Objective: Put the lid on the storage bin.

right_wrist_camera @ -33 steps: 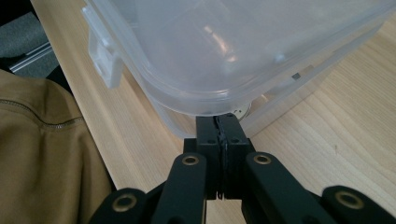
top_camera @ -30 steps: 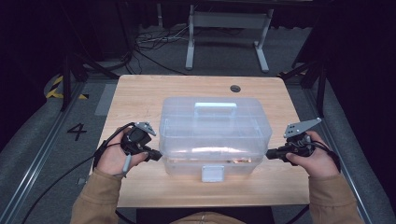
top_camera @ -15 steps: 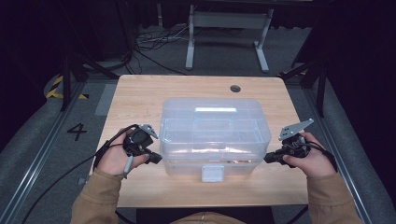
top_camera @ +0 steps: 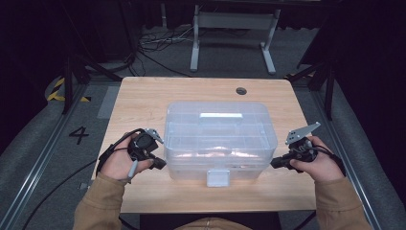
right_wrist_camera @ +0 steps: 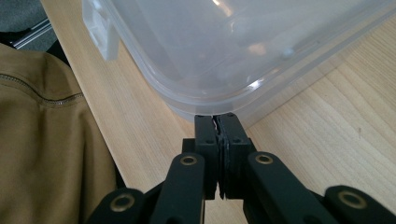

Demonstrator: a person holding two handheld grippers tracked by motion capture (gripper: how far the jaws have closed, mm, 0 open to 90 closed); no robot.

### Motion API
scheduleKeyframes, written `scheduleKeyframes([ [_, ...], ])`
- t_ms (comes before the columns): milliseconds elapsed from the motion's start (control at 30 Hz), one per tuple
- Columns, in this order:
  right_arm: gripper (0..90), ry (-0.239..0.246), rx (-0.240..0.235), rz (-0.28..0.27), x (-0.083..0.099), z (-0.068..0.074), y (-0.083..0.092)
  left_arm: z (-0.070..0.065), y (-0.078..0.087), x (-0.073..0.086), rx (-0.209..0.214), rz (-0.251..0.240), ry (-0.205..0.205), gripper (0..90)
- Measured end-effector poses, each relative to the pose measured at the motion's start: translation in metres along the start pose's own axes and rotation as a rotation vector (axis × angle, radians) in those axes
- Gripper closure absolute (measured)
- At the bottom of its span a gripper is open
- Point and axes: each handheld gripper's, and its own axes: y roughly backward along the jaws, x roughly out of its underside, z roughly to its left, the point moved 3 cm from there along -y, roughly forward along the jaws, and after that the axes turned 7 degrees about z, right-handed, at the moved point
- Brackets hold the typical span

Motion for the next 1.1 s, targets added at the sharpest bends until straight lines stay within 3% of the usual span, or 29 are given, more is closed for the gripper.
scheduleKeyframes([
  [167,84.4,-0.011,0.001,0.029,0.003,-0.001,-0.001,0.0,0.0,0.001,0.016,0.002,-0.001,88.0],
  [300,82.3,-0.019,-0.018,0.03,0.005,-0.004,-0.002,0.001,0.002,0.003,0.023,-0.007,0.002,85.7],
  [567,78.1,-0.025,-0.007,0.028,0.007,-0.005,0.0,0.002,0.003,0.003,0.021,-0.026,0.009,82.9],
  [800,69.3,-0.046,0.021,-0.028,0.008,-0.009,0.011,0.01,0.015,0.009,0.008,-0.122,0.046,79.1],
  [900,66.0,-0.059,0.033,-0.059,0.008,-0.011,0.016,0.012,0.02,0.013,-0.004,-0.178,0.08,78.1],
  [1100,61.0,-0.093,0.084,-0.177,0.003,-0.019,0.028,0.017,0.03,0.022,-0.052,-0.28,0.137,77.6],
])
